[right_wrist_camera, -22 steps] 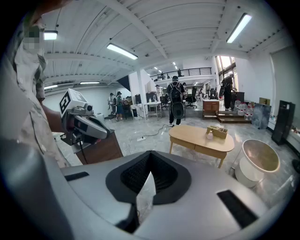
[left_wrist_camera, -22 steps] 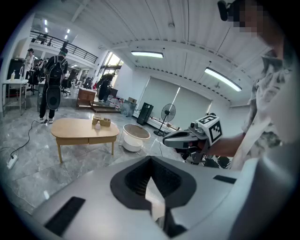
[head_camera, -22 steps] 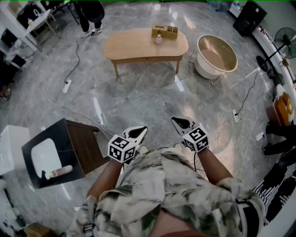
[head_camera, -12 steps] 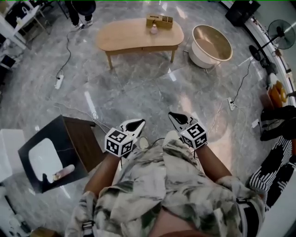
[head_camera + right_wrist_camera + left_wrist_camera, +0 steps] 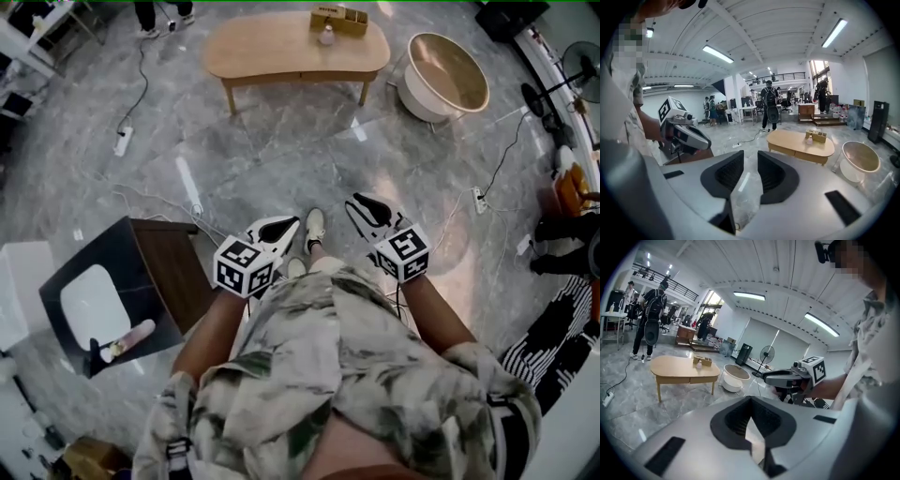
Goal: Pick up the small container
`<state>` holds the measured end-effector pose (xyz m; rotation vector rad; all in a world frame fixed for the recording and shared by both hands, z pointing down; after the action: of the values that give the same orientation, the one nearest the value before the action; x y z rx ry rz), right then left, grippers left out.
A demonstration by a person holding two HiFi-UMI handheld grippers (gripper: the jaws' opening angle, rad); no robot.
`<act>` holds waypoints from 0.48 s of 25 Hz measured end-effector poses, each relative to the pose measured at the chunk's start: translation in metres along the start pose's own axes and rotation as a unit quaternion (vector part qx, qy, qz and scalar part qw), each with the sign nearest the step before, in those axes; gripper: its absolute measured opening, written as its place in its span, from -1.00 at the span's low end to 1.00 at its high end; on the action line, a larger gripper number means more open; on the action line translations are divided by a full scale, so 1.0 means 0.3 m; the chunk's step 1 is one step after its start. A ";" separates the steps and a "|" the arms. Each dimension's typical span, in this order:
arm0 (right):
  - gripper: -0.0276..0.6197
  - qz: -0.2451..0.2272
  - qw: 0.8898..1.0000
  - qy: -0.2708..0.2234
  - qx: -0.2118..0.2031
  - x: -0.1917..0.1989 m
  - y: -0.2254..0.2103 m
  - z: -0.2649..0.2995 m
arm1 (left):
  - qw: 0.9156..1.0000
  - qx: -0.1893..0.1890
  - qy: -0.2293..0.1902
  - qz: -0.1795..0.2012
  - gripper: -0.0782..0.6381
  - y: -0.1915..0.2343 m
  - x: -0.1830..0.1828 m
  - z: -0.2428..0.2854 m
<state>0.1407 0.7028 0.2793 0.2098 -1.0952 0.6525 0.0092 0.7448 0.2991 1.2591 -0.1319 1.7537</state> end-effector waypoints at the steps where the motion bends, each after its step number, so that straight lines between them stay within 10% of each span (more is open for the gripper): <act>1: -0.55 -0.003 1.000 -0.004 0.001 -0.014 -0.030 0.026 | 1.000 -0.004 0.001 0.000 -0.72 0.024 -0.014 0.013; 12: -0.43 -0.004 1.000 -0.004 -0.031 -0.156 -0.442 0.291 | 0.999 -0.031 0.014 0.003 -0.72 0.265 -0.287 0.263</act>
<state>0.1386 0.5385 0.2988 0.1630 -1.1193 0.6099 0.0080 0.6034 0.3005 1.1902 -0.1722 1.7587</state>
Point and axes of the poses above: the fingertips, and each gripper's own axes: z forward along the fingers, y to its left, x out of its underside, the point moved 2 cm from there along -z, backward along the fingers, and after that the axes turned 6 degrees about -x, right-handed, at the moved point
